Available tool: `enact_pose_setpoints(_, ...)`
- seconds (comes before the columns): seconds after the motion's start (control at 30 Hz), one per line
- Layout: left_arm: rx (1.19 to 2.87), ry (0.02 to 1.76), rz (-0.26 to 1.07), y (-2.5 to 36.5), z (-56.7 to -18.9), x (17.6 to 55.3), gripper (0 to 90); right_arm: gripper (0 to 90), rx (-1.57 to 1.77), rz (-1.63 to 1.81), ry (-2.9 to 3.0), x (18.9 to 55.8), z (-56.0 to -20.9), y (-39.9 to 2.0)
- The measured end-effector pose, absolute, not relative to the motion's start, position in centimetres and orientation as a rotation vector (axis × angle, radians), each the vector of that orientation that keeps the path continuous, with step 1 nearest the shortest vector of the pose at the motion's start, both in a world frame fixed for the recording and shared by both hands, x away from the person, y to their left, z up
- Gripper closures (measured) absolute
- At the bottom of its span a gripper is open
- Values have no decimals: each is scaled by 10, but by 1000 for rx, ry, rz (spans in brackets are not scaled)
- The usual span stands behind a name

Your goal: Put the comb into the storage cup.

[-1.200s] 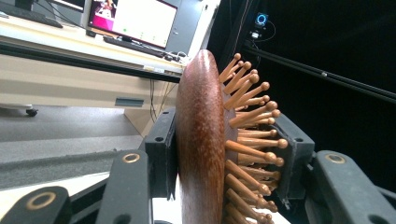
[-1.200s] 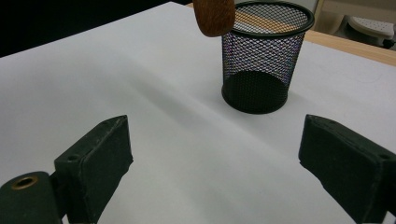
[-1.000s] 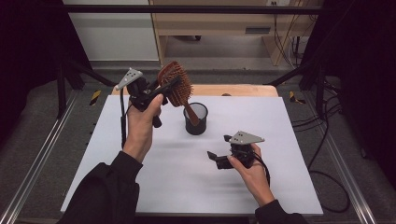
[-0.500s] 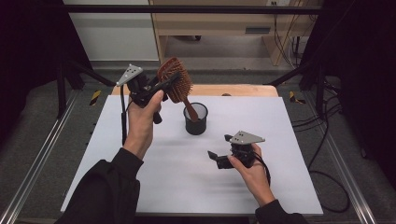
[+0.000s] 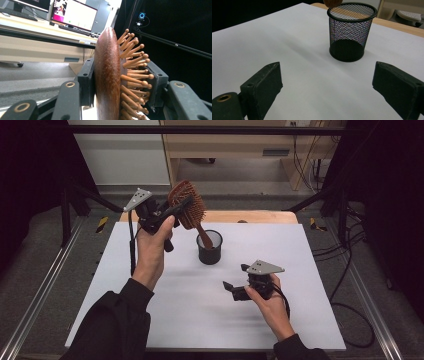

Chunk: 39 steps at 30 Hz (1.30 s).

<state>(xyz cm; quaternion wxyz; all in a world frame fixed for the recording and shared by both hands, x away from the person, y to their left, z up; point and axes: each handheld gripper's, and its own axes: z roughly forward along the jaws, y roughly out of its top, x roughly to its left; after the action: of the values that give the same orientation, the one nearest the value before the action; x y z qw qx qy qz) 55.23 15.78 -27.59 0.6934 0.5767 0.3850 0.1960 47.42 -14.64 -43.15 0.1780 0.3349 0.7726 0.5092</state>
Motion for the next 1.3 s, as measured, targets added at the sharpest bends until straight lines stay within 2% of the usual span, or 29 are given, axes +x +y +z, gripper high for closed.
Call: enact_pose_setpoints(1.3,1280,891,497,152,-282,579,510,89,953,1425,2162,474,-432,-149)
